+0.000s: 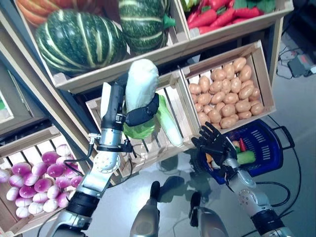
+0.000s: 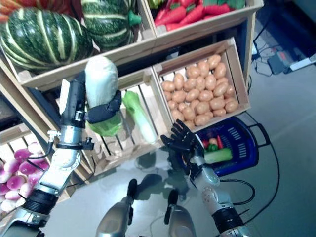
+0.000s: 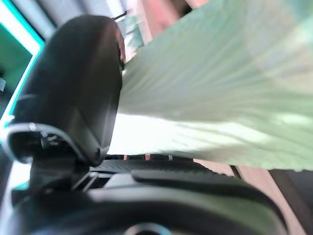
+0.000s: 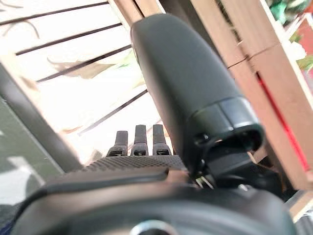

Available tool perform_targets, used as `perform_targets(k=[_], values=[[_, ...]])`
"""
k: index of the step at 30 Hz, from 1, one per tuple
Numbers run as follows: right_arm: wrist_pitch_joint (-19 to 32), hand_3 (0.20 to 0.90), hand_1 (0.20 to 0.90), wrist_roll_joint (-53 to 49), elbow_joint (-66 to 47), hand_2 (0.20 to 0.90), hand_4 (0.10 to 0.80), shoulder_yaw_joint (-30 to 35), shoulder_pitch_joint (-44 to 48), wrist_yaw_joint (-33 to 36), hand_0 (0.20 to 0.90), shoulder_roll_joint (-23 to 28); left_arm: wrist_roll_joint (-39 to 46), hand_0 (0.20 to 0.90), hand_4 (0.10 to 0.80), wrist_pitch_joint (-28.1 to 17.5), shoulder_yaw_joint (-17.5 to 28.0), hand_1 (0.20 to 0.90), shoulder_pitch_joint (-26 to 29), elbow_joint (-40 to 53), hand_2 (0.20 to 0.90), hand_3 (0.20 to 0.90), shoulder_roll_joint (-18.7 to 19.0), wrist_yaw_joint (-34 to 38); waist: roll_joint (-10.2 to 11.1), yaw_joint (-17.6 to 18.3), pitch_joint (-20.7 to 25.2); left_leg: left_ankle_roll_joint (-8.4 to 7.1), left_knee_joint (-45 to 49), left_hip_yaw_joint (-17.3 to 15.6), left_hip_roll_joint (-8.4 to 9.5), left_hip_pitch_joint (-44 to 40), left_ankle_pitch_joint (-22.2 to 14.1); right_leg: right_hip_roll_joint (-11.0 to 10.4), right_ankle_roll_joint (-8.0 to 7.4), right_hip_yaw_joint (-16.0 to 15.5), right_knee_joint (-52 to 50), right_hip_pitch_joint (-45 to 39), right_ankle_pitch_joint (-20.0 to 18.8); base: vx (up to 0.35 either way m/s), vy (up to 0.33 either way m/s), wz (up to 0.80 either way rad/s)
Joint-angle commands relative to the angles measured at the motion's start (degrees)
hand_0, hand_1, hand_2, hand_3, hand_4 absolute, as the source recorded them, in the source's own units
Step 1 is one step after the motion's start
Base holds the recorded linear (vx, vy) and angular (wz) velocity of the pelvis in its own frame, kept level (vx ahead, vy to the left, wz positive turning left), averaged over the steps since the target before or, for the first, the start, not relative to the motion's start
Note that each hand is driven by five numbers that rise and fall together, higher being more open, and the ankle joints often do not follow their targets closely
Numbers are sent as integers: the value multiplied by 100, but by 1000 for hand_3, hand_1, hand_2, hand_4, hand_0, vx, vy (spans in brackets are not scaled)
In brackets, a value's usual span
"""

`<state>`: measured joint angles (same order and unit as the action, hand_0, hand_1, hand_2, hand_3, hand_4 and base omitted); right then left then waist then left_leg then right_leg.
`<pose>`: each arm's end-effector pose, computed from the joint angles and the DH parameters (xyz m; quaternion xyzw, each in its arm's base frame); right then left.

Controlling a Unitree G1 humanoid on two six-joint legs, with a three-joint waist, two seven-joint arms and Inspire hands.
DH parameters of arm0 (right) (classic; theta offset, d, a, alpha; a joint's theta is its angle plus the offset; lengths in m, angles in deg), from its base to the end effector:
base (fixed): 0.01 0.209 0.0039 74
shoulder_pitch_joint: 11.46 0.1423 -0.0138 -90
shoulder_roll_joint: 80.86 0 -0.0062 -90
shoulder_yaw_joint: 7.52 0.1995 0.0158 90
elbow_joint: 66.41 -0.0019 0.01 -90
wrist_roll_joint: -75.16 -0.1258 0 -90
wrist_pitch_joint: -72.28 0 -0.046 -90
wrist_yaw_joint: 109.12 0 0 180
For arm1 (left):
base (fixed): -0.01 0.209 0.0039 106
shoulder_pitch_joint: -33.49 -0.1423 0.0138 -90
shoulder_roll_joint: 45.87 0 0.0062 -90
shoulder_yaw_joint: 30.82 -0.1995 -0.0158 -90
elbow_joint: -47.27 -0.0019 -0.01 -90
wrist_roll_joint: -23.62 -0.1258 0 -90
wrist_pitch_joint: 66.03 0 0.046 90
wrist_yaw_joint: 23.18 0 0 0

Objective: Put vegetables into the basket

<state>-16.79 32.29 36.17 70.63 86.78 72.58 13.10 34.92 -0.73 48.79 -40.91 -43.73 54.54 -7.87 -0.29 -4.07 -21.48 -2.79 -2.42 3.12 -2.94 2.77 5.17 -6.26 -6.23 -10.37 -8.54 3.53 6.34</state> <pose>0.2176 -0.1898 0.0209 0.1791 0.0774 0.0468 0.9797 0.2347 0.1920 0.1064 0.0761 -0.3169 -0.0042 0.9454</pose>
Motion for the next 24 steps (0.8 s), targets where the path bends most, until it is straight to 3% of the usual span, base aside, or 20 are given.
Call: perform_targets(k=[1, 7, 11, 15, 24], values=[[365, 900, 900, 538, -387, 900, 800, -86, -187, 210, 900, -191, 1485, 300, 400, -534, 131, 300, 61, 441, 300, 300, -400, -714, 213, 71, 1218, 125, -206, 73, 336, -217, -327, -150, 54, -171, 885, -433, -690, 106, -7, 1], [137, 900, 900, 939, -481, 900, 800, -158, -177, 72, 900, -94, 4012, 300, 400, 57, 23, 300, -102, 550, 300, 300, -940, -1970, 232, 110, 1453, 158, -258, -31, 322, -381, -388, -214, 3, -142, 1111, -585, -830, 100, 1, -2], [-175, 900, 900, 950, -588, 900, 800, -177, -98, -111, 900, 38, 5016, 300, 400, 507, 32, 300, -161, 472, 300, 300, -1171, -2215, 256, 125, 1523, 184, -258, -73, 310, -452, -420, -226, -4, -108, 1112, -622, -841, 79, -2, -2], [-789, 900, 900, 921, -763, 900, 800, -234, -49, -523, 900, 205, 5252, 300, 400, 880, 11, 300, -187, 324, 300, 300, -1297, -2236, 293, 146, 1558, 209, -258, -101, 293, -523, -470, -232, -12, -67, 1107, -658, -832, 72, -13, -3], [-2024, 900, 900, 490, -1210, 900, 800, -578, 446, -1735, 900, 1052, 4886, 300, 400, 1480, -230, 300, -175, -57, 300, 300, -982, -2302, 386, 116, 1678, 186, -258, -148, 226, -608, -522, -239, -58, -54, 1189, -766, -877, 71, -16, -2]])
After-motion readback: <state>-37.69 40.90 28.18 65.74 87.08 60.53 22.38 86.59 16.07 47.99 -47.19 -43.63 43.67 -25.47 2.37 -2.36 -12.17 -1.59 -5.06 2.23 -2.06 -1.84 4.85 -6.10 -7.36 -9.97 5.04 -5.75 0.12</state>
